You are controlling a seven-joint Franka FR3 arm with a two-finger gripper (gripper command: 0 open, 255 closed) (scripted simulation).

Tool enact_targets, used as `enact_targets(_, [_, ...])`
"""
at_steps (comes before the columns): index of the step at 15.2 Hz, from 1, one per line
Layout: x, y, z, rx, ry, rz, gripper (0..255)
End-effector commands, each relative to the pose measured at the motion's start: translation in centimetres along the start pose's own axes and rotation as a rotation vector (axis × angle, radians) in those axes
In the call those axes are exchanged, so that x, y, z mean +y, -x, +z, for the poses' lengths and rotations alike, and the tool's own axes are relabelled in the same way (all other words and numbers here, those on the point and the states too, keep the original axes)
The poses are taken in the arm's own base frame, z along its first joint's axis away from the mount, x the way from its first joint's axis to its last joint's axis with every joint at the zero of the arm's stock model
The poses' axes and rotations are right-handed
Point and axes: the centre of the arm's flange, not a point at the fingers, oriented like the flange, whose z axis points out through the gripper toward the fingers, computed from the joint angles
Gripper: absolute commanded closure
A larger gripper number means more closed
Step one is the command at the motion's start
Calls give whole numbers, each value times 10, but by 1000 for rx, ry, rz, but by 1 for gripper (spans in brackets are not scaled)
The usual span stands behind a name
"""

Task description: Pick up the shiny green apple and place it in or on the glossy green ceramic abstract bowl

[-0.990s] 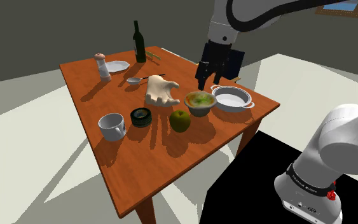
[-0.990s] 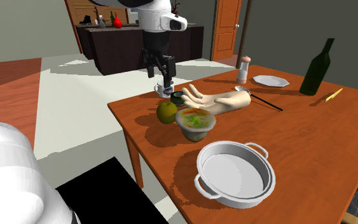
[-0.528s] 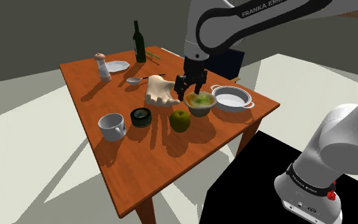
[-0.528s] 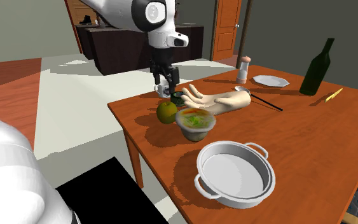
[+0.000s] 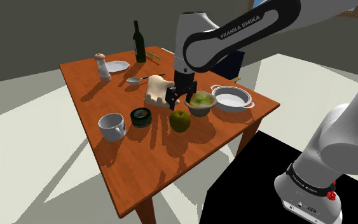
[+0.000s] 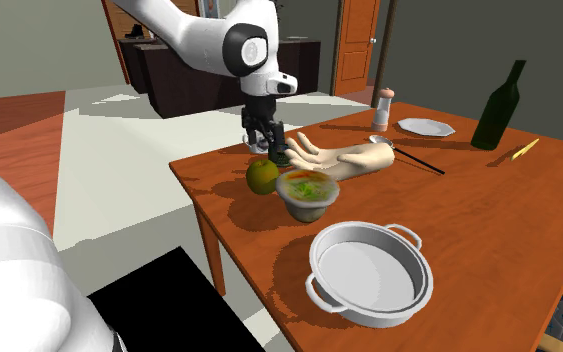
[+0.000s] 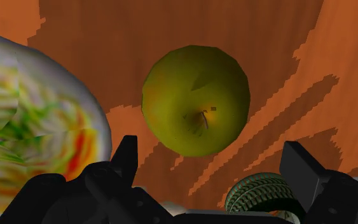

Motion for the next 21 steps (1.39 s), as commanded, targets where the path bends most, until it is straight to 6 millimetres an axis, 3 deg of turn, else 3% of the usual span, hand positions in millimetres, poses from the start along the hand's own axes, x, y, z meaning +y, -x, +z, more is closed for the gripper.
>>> enact_targets(1, [0,1,10,1,0,0,0])
enact_targets(2, [0,1,19,1,0,0,0])
enact_targets(10, [0,1,19,0,0,0,0])
enact_targets(11, [0,1,19,0,0,0,255])
enact_targets(21, [-1,0,13,1,0,0,255])
